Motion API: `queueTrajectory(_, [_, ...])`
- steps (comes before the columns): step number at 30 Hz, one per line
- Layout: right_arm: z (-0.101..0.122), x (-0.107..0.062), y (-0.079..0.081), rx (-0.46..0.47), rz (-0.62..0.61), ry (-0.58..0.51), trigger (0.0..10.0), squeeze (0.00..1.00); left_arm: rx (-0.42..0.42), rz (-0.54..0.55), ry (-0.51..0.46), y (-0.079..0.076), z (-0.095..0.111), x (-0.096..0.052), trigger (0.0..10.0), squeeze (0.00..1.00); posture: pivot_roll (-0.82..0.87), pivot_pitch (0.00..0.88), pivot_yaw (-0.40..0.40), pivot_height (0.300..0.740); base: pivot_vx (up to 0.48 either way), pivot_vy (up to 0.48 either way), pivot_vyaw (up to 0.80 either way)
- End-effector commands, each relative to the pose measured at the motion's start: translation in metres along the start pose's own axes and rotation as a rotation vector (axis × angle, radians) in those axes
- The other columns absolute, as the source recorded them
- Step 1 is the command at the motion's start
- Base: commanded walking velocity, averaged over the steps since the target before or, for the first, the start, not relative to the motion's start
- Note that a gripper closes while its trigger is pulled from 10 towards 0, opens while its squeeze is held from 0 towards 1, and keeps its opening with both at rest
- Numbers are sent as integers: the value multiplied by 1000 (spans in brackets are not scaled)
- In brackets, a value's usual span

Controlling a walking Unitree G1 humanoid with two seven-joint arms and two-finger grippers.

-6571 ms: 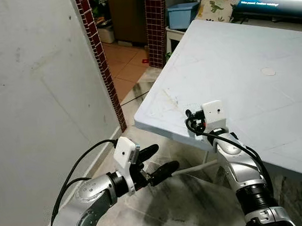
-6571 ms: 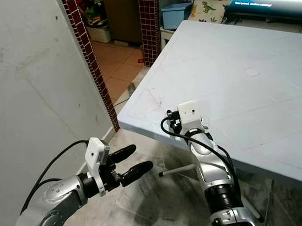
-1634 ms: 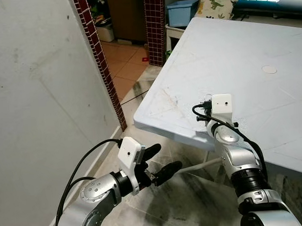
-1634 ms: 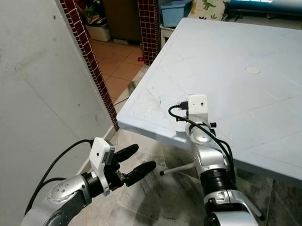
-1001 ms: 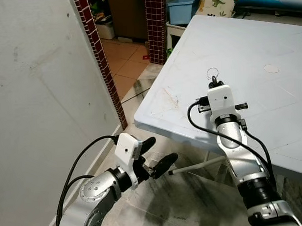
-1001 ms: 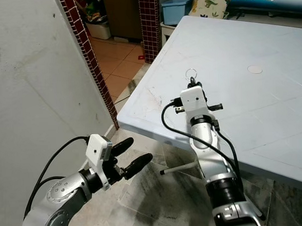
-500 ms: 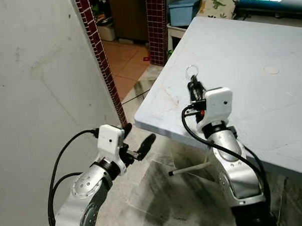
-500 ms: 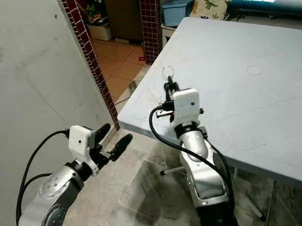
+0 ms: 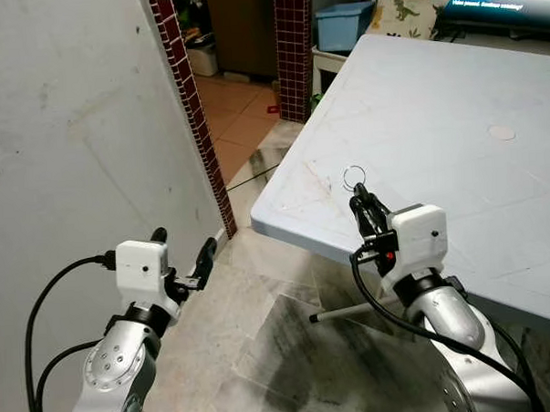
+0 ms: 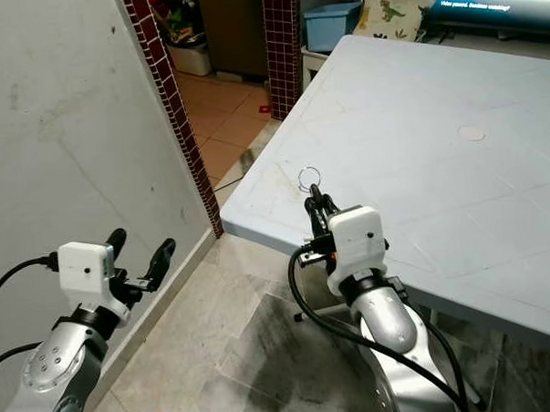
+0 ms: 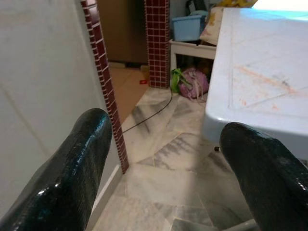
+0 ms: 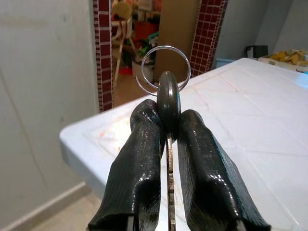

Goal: Hang keys on a hook

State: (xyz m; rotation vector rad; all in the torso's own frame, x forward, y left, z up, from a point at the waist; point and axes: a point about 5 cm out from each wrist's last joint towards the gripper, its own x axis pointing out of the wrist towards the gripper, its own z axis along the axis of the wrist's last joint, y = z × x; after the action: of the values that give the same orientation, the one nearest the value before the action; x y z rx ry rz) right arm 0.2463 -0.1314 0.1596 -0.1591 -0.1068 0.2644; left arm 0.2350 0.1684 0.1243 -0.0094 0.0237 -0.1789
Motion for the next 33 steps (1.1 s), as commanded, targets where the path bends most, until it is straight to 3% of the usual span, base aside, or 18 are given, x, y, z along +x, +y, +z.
queueTrajectory(1, [7,-2,1,-38,18,-21,10000,0,34,36,-16,7,4,-4,10000,0,-38,71,76,740,0,0,0])
queueTrajectory(5, [9,-3,2,-51,37,-17,10000,0,36,48,-2,6,-1,-7,10000,0,-42,71,71,740,0,0,131])
queueTrajectory(13, [6,-3,3,-70,55,6,10000,0,19,40,4,-1,-4,-4,10000,0,-50,69,68,740,0,0,800])
queueTrajectory(20, [-2,-6,5,-32,35,49,10000,0,-3,50,47,0,-13,0,10000,0,-51,64,75,740,0,0,800])
queueTrajectory(26, [-19,-13,-1,21,0,122,10000,0,-94,38,144,1,-30,-2,10000,0,-54,60,75,740,0,0,800])
queueTrajectory(27, [-22,-13,-4,39,-14,136,10000,0,-92,55,218,4,-41,-4,10000,0,-56,53,78,740,0,0,800])
queueTrajectory(30, [-30,-12,-6,56,-24,165,10000,0,-180,63,299,8,-55,-7,10000,0,-50,47,79,740,0,0,800])
queueTrajectory(33, [-37,-12,-3,66,-17,185,10000,0,-282,64,312,11,-63,-8,10000,0,-46,41,78,740,0,0,800])
